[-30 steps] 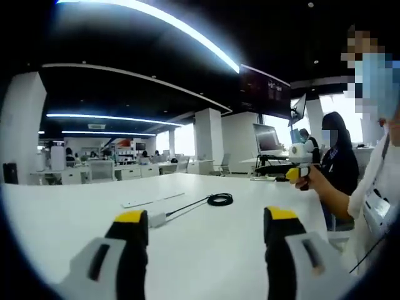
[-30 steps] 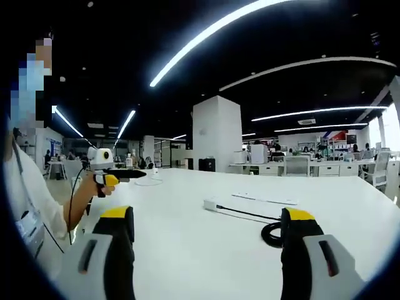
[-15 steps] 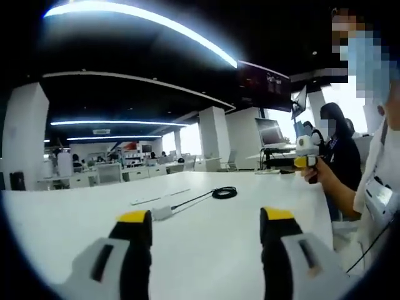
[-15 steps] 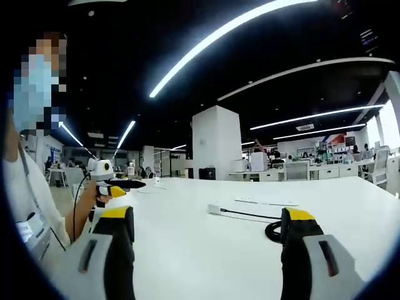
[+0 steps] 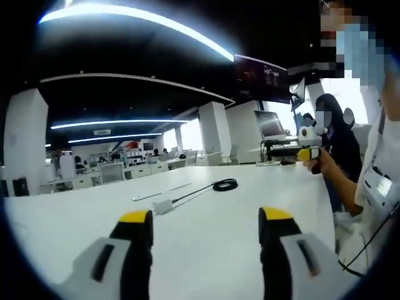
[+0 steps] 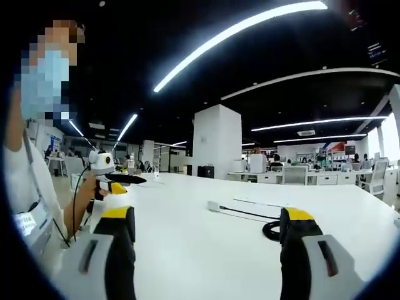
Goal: Plug the desk Type‑C cable into the charger adapter.
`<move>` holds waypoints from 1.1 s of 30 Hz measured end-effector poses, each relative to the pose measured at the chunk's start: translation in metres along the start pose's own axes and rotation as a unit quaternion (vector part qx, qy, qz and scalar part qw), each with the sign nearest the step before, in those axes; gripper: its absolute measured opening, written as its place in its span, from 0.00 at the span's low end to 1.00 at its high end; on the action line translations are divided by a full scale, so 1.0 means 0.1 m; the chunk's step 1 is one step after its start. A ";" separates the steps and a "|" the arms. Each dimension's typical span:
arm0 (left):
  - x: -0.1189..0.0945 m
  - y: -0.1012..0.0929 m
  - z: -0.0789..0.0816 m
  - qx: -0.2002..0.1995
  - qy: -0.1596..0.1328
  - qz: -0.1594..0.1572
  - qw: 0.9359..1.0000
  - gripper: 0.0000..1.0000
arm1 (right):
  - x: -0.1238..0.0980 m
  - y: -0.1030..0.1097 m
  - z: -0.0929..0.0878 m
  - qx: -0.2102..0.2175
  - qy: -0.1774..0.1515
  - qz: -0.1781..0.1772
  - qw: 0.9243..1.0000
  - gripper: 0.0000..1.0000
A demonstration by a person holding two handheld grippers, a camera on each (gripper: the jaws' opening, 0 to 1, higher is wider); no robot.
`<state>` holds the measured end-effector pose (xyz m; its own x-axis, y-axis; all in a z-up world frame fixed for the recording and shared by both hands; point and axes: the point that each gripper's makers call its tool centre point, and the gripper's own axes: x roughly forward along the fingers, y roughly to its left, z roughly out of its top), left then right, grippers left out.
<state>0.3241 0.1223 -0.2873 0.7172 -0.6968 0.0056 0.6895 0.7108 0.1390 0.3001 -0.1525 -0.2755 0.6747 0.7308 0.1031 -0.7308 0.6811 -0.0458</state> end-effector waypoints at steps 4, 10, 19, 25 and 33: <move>0.00 0.00 0.05 -0.002 -0.009 -0.003 1.000 0.70 | 0.00 0.04 0.01 -0.004 0.000 0.004 1.000 0.99; -0.02 0.03 0.05 -0.012 -0.010 0.001 1.000 0.70 | 0.00 0.04 -0.01 0.002 0.001 0.002 1.000 0.99; 0.01 -0.07 0.03 -0.011 -0.007 -0.020 1.000 0.74 | -0.02 -0.01 -0.10 0.002 0.018 -0.007 1.000 1.00; 0.02 -0.07 -0.01 -0.015 -0.004 -0.022 1.000 0.74 | -0.06 -0.06 -0.11 0.002 0.022 -0.016 1.000 1.00; 0.03 -0.12 0.04 -0.020 -0.022 -0.036 0.999 0.74 | -0.09 -0.09 -0.08 0.000 0.014 -0.023 1.000 1.00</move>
<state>0.3179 0.1110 -0.2852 0.6610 -0.7493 0.0399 0.7434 0.6612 0.1007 0.3014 -0.1648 -0.2837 0.7104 0.6996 0.0773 -0.6988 0.7141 -0.0407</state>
